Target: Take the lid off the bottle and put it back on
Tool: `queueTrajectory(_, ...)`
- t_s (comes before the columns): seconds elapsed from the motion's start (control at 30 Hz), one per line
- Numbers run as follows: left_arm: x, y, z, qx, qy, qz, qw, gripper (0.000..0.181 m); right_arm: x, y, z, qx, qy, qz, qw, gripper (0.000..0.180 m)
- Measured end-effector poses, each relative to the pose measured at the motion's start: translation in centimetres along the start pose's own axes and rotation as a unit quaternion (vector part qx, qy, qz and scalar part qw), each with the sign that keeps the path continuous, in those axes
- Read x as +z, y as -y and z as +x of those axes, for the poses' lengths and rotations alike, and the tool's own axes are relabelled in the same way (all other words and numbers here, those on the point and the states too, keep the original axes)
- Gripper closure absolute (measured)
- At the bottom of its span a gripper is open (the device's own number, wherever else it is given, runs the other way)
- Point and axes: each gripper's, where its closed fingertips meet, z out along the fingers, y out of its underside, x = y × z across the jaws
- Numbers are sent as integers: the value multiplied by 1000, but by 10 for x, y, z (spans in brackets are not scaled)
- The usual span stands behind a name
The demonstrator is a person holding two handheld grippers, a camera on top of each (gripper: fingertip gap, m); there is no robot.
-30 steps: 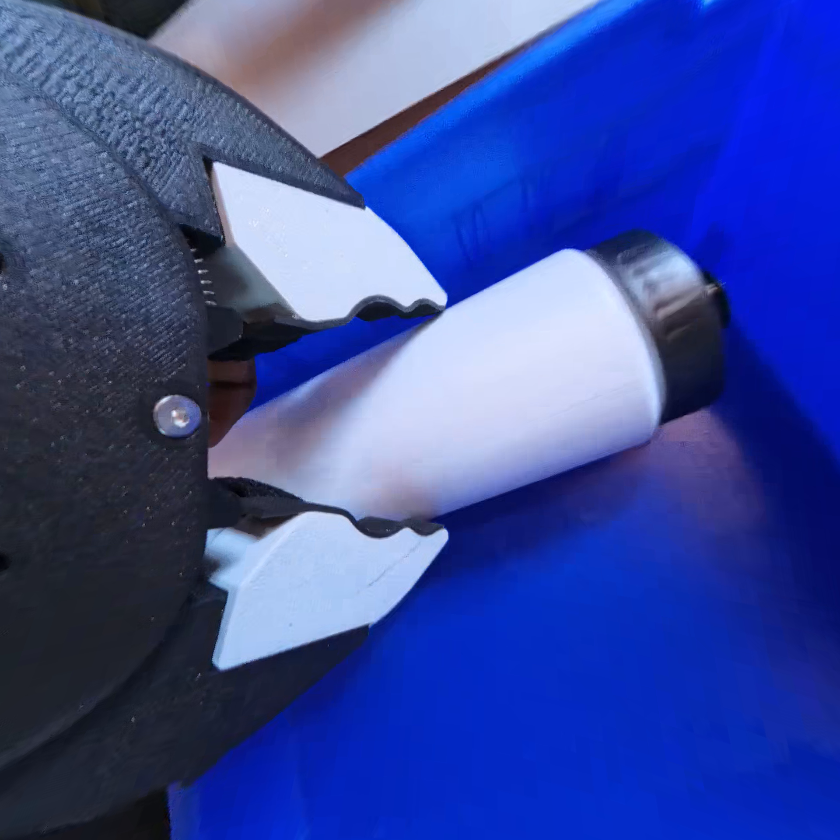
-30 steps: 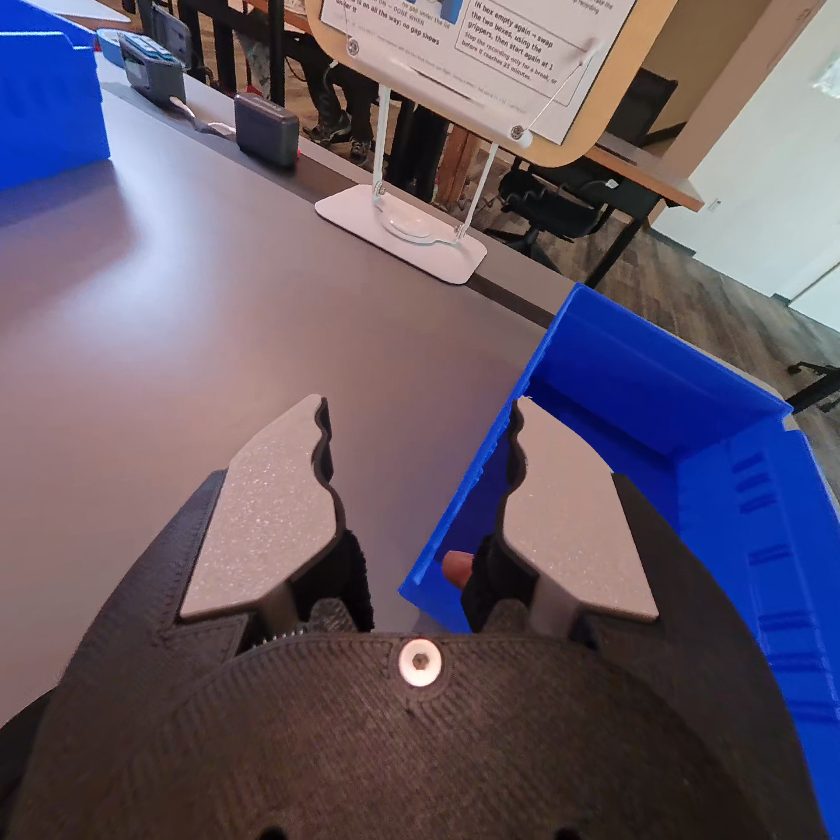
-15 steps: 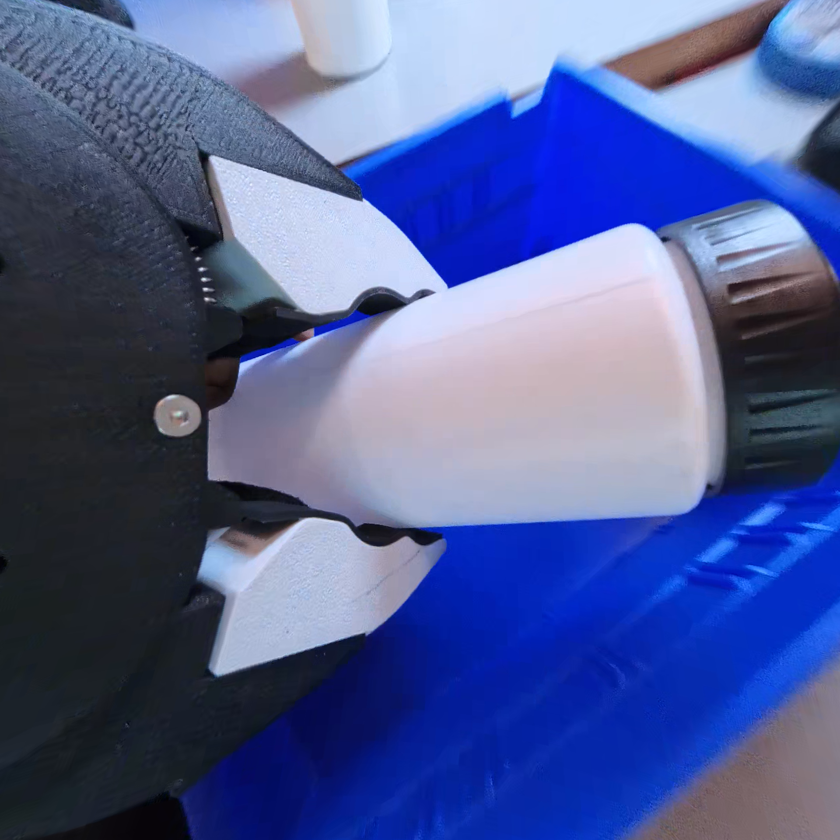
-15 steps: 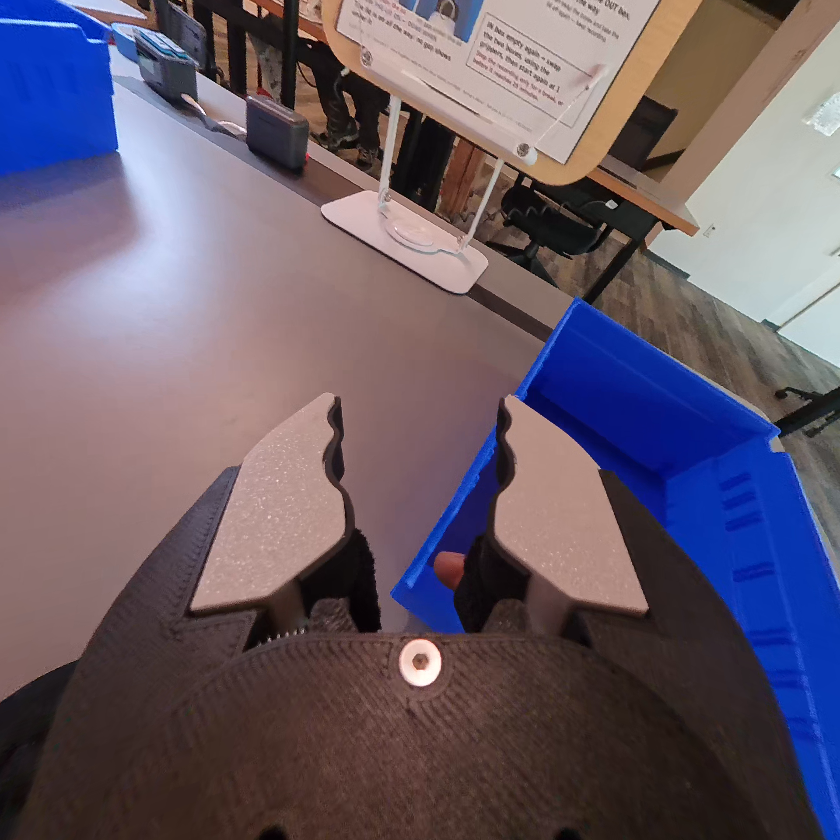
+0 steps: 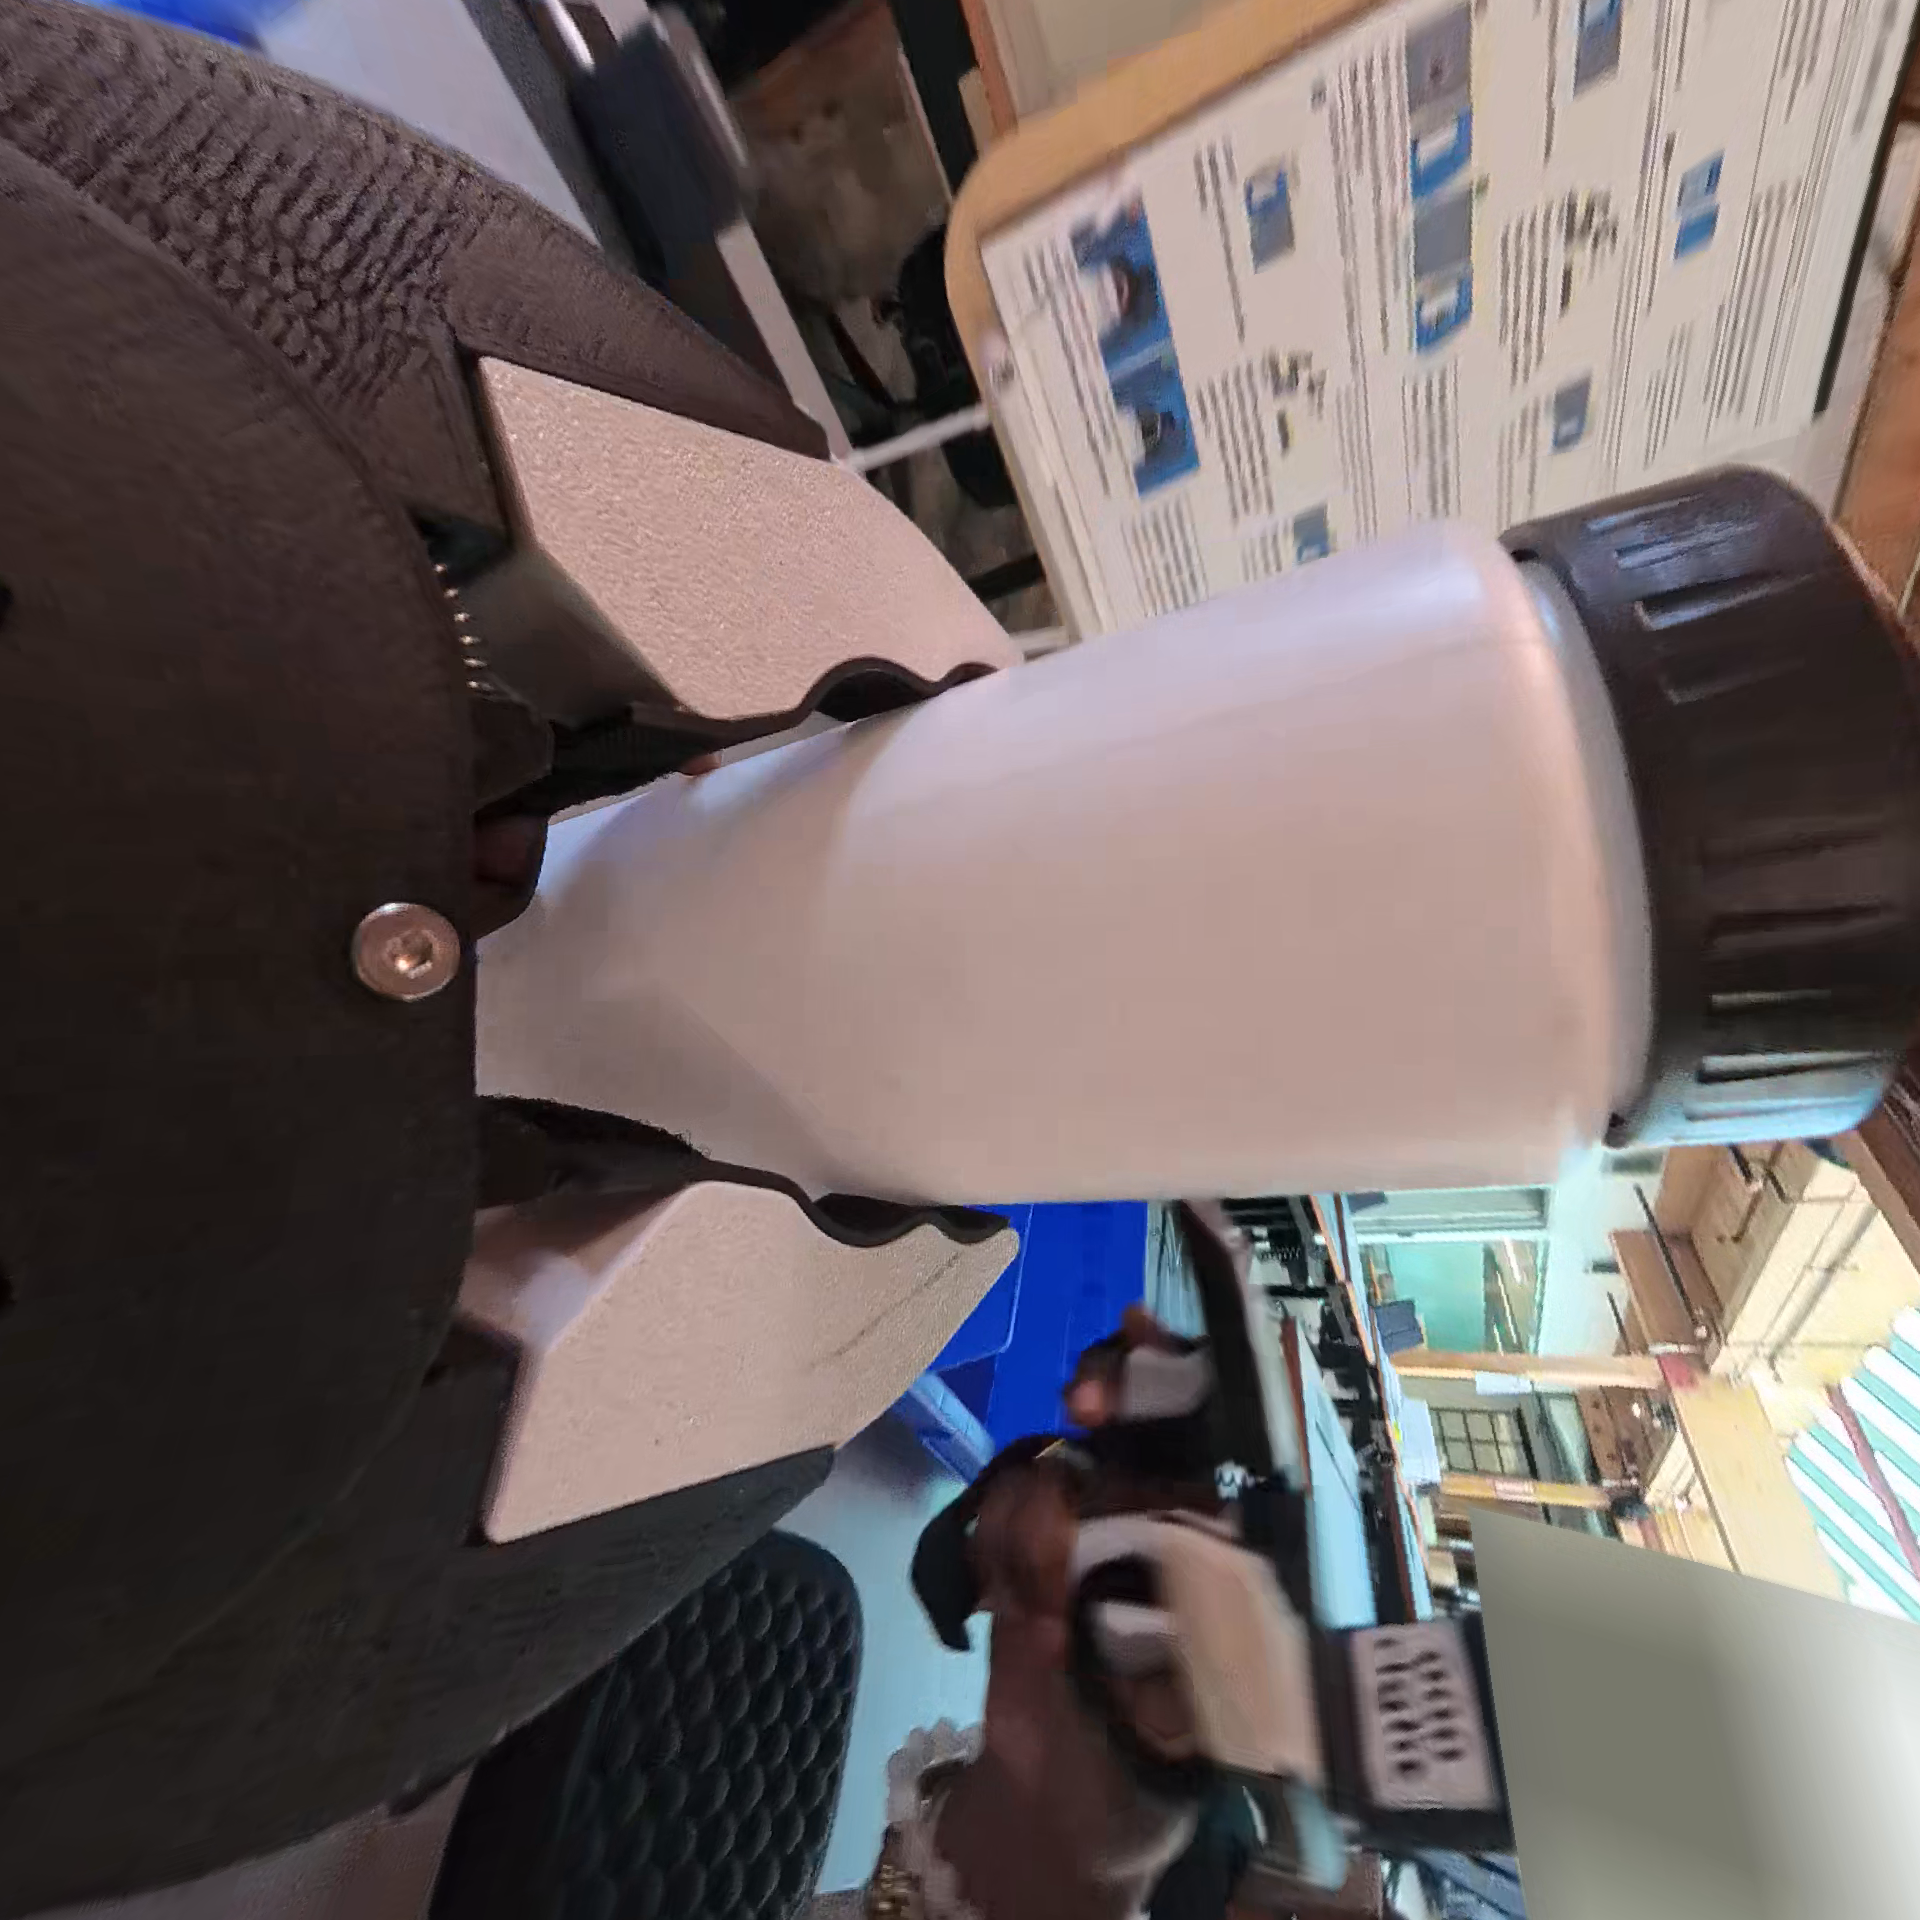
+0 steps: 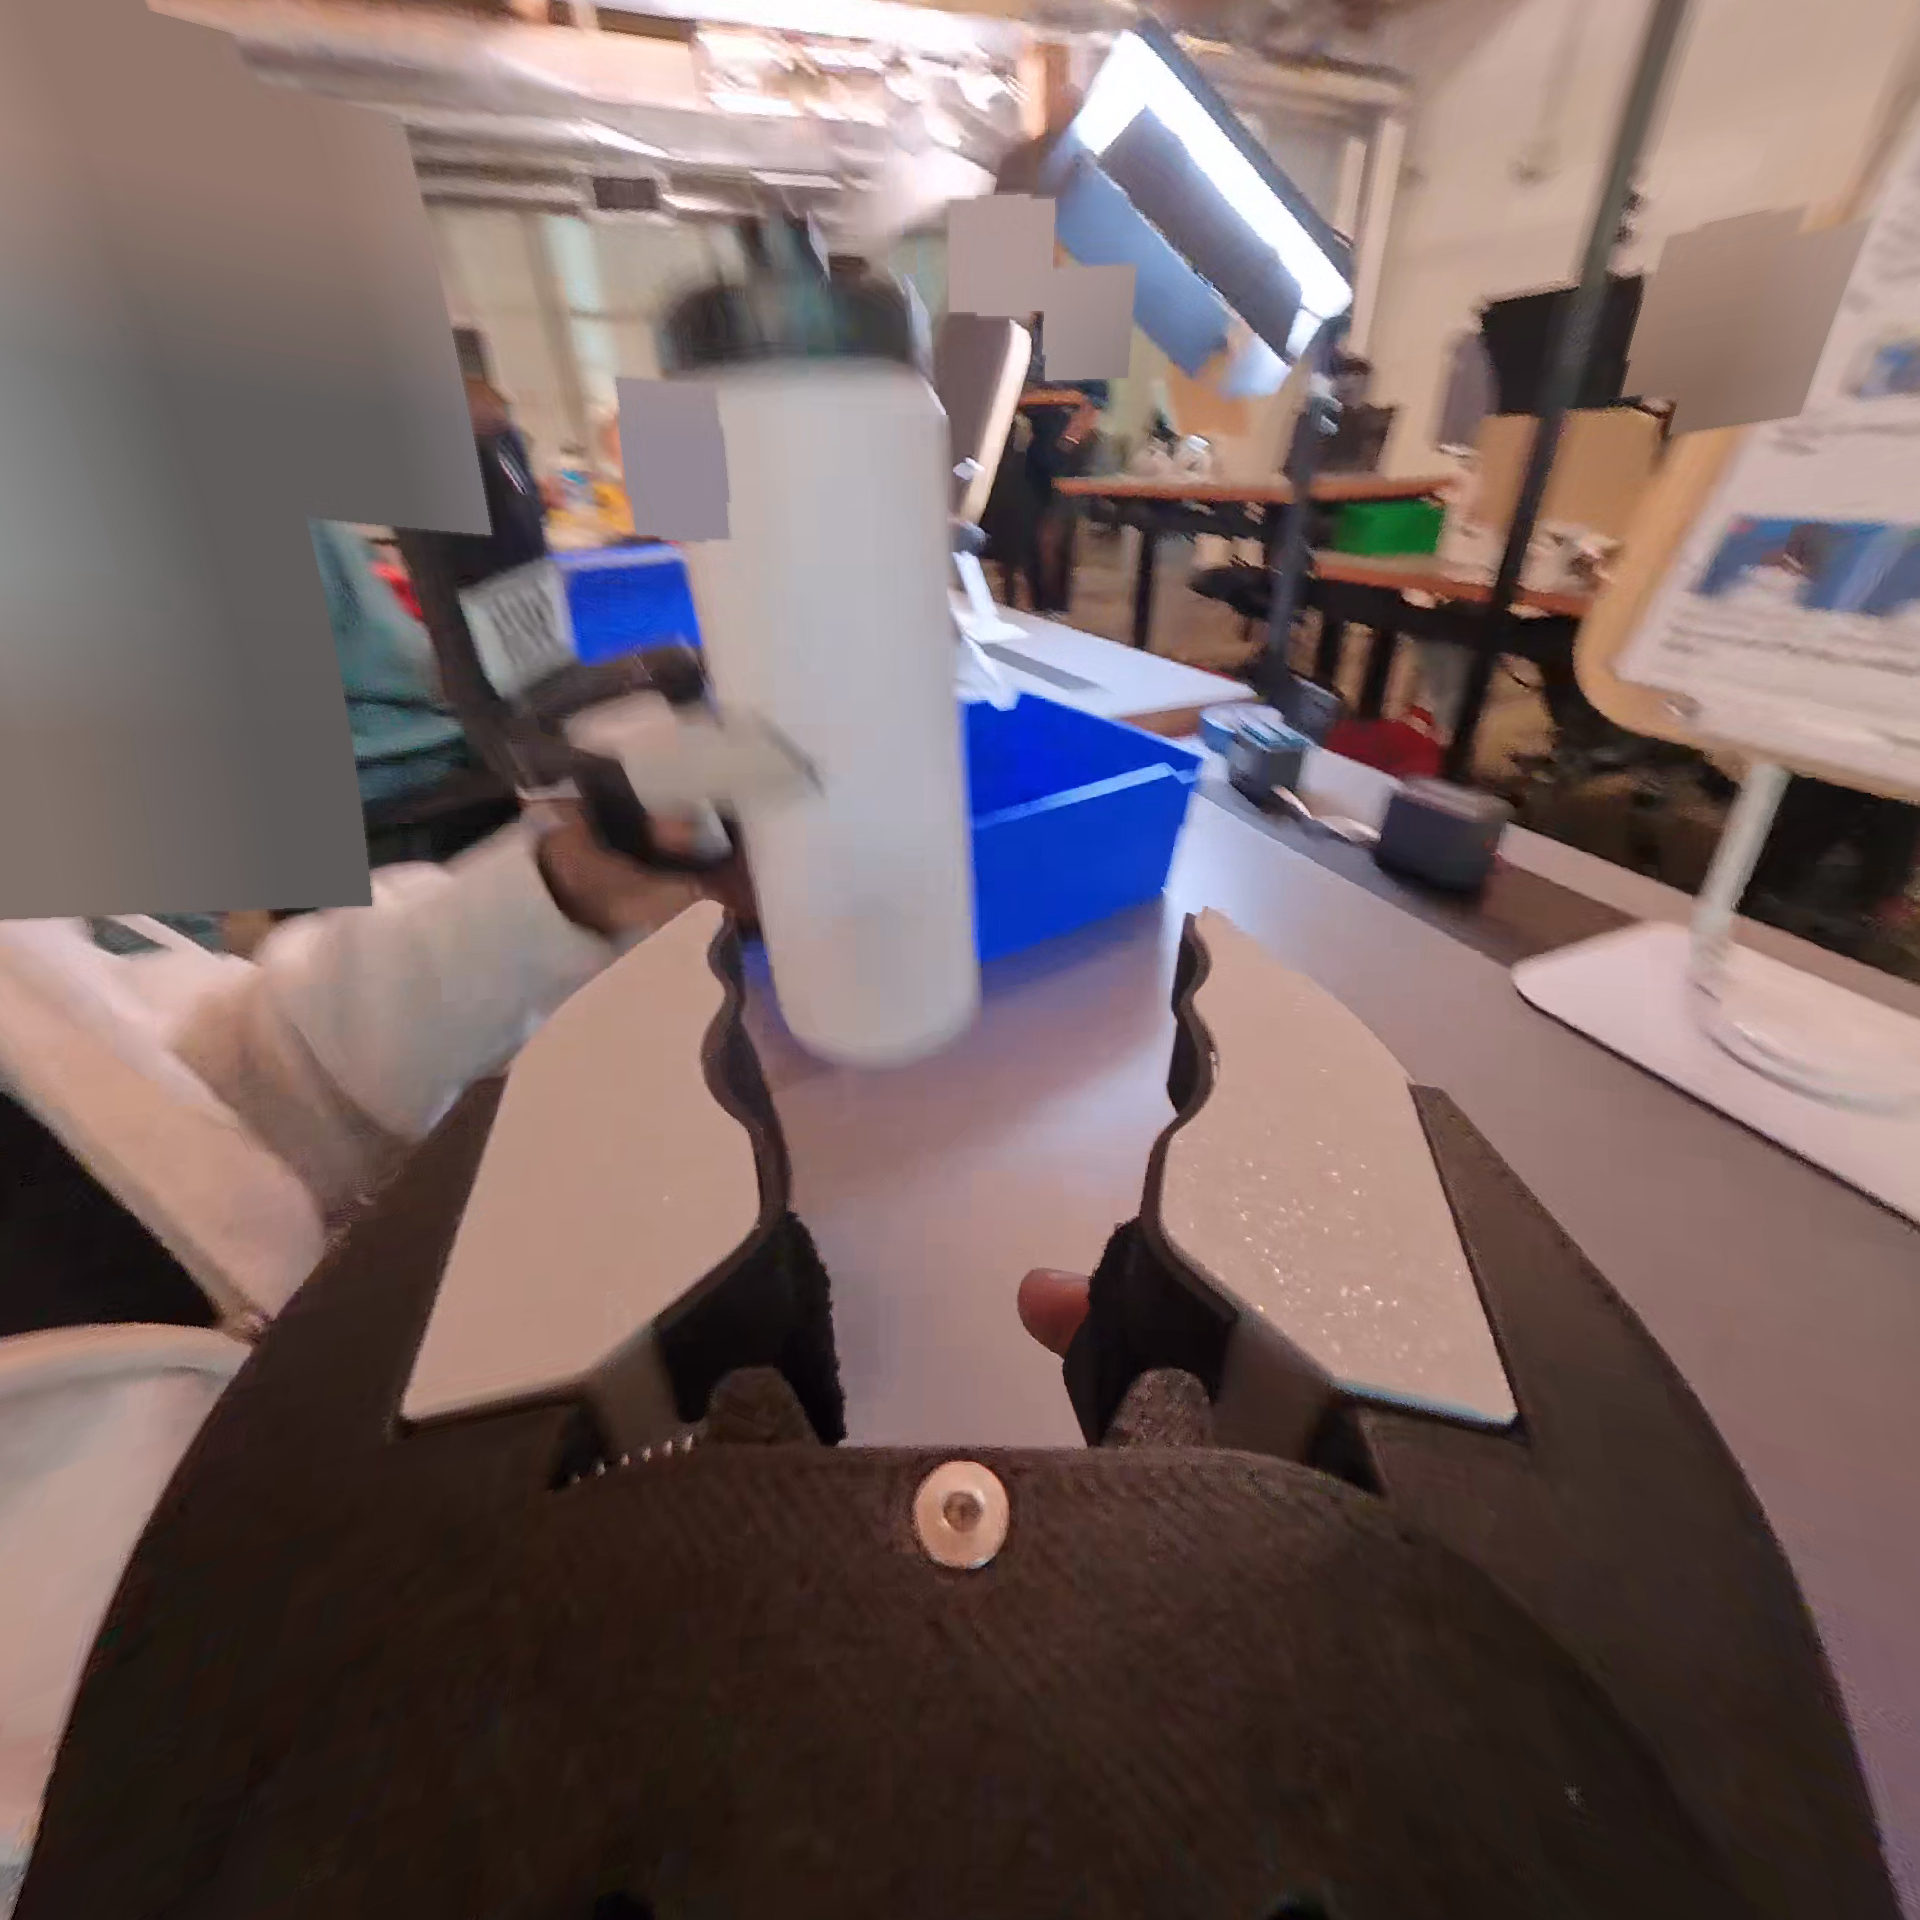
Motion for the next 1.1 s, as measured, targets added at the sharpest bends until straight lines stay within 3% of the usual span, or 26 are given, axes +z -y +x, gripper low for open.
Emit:
queueTrajectory(0.17,35,-52,59,-4,-34,-12,999,89,16,29,-11,-17,28,21,999,93)
queueTrajectory(0.3,41,-76,75,16,-50,-49,997,89,30,12,-14,-46,27,-25,998,89)
queueTrajectory(0.5,39,-89,85,-8,-75,-50,996,88,38,-14,-11,-39,30,-66,997,104)
queueTrajectory(0.63,39,-87,85,-9,-85,-52,995,86,34,-21,-10,-34,31,-58,997,104)
queueTrajectory(0.77,44,-70,80,-2,-82,-62,995,69,33,-20,-18,-51,36,-50,997,104)
queueTrajectory(0.87,47,-68,86,45,-93,-90,990,76,37,-21,-21,-62,36,-62,996,104)
queueTrajectory(1.0,41,-65,91,-32,-156,-88,983,91,36,-23,-21,-62,46,-70,995,105)
queueTrajectory(1.1,42,-65,89,-46,-161,-83,982,91,36,-23,-18,-52,60,-64,995,105)
